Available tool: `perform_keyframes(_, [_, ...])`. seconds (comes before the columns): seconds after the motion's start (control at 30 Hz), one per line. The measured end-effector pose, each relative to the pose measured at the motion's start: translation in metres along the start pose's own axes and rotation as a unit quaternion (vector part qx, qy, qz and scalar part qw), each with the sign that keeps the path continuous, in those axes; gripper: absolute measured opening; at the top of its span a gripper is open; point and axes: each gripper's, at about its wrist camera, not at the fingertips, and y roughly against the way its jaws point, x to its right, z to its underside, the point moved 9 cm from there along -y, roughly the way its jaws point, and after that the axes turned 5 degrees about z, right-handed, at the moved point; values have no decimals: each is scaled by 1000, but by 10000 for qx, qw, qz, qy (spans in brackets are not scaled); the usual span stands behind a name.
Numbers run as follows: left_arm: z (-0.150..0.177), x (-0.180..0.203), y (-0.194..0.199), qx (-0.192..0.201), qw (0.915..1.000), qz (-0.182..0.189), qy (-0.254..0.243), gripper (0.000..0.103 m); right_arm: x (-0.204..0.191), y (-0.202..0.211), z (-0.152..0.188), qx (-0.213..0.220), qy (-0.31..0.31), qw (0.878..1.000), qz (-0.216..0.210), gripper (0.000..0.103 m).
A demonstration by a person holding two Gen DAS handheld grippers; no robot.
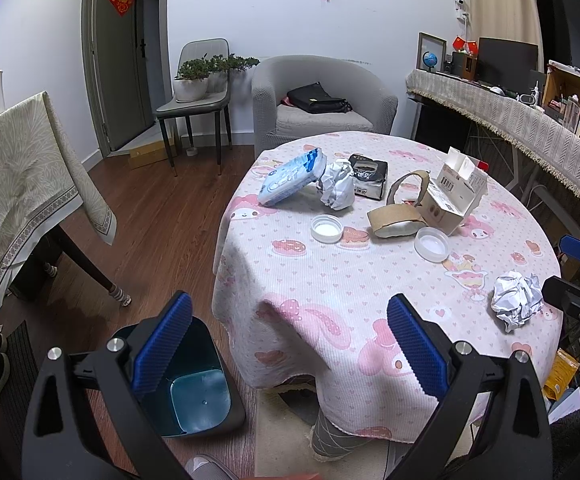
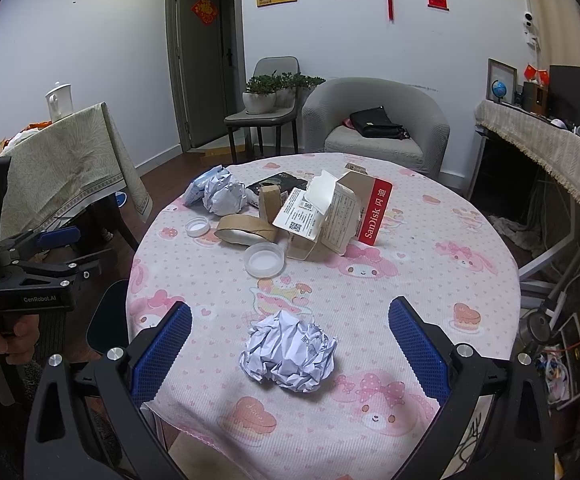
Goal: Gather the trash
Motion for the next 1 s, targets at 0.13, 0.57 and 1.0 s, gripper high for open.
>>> perform_keyframes(0.13, [0,1,0,-2,10000,-4,1,99,0,0,0,-1,-2,10000,-3,100])
perform_keyframes(0.57, [0,1,0,-2,10000,-6,-3,99,0,0,0,-3,-8,10000,-3,100])
perform_keyframes(1.0, [0,0,-1,-3,10000,-20,-16,99,1,0,0,-1,-18,10000,-18,100])
